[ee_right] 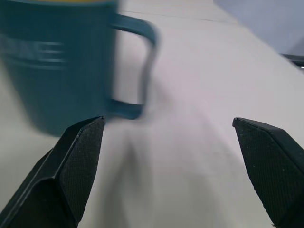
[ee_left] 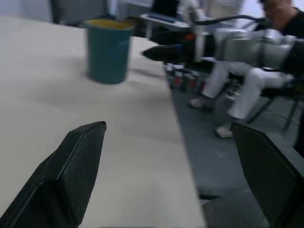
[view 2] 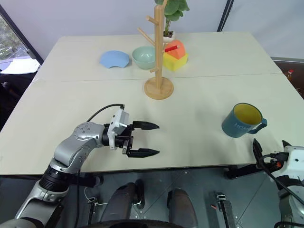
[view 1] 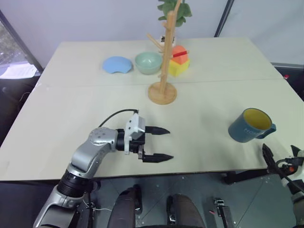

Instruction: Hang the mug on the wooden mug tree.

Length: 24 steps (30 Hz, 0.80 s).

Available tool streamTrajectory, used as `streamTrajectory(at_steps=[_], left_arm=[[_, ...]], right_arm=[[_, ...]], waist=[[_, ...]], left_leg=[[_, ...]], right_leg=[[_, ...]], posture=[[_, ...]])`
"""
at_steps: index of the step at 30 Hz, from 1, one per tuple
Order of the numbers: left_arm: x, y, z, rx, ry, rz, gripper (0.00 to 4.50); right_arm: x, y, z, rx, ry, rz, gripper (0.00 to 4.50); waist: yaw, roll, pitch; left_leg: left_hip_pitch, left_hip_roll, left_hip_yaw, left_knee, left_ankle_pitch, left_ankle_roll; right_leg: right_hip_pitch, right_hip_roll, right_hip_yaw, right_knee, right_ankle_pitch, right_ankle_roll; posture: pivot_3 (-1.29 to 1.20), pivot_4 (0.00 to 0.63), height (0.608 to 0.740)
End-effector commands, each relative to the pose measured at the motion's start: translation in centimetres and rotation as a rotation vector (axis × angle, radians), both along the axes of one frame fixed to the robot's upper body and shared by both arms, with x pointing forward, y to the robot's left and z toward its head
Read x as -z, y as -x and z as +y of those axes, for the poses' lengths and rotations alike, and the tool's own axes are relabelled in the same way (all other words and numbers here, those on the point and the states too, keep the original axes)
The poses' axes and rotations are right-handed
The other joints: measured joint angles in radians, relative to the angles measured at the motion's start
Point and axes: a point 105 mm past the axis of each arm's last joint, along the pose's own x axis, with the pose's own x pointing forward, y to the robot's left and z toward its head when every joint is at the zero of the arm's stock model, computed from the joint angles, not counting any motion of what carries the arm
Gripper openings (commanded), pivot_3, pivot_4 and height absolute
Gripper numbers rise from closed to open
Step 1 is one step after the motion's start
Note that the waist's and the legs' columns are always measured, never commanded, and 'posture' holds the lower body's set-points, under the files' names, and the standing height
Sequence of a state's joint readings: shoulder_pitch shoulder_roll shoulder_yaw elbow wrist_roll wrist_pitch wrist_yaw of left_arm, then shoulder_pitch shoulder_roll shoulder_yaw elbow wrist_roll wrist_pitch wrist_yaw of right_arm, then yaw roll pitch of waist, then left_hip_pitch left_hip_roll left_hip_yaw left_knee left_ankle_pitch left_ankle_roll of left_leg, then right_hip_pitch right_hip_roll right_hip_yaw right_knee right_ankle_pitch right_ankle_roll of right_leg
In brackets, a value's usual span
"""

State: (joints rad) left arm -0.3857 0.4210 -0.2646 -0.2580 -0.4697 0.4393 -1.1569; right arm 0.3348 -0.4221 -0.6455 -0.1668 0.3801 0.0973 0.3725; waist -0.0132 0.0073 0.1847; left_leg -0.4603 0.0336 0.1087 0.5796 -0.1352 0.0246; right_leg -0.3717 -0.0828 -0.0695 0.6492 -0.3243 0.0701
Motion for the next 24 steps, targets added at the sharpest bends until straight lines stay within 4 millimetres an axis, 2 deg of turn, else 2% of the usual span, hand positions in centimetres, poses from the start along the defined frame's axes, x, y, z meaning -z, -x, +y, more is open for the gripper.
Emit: streamTrajectory(at_steps=[1,11,23,24], left_arm=[[-1.1,0.6,-0.7,0.049,0.015,-0.049,4.50],[-1.5,0.3,-0.8,0.030,0.019,-0.078,4.50],[-1.5,0.1,-0.3,-0.005,0.008,-0.091,4.50],[-1.5,0.1,-0.3,-0.009,0.007,-0.091,4.50]], right_arm=[[-0.9,-0.6,-0.4,0.010,0.036,-0.022,4.45],[-0.8,-3.1,-0.3,-0.009,0.031,-0.021,4.45],[-0.1,-5.3,-0.8,-0.062,-0.023,0.000,4.45],[0.0,-5.5,-0.7,-0.070,-0.026,0.000,4.22]], waist=[[-0.001,0.002,-0.001],[0.002,0.004,-0.002],[0.000,0.004,-0.002],[0.000,0.004,-0.002]], left_leg=[[0.000,0.000,0.000,0.000,0.000,0.000],[0.000,0.000,0.000,0.001,0.000,0.000],[0.000,0.000,0.000,0.004,0.000,0.001],[0.000,0.000,0.000,0.004,0.000,0.001]], right_leg=[[0.000,0.000,0.000,0.000,0.000,0.000],[0.004,0.001,0.000,0.001,0.000,0.000],[0.006,0.001,0.000,0.002,0.001,0.002],[0.005,0.001,0.000,0.002,0.001,0.002]], posture=[[0.00,0.150,0.740],[0.00,0.150,0.740],[0.00,0.150,0.740],[0.00,0.150,0.740]])
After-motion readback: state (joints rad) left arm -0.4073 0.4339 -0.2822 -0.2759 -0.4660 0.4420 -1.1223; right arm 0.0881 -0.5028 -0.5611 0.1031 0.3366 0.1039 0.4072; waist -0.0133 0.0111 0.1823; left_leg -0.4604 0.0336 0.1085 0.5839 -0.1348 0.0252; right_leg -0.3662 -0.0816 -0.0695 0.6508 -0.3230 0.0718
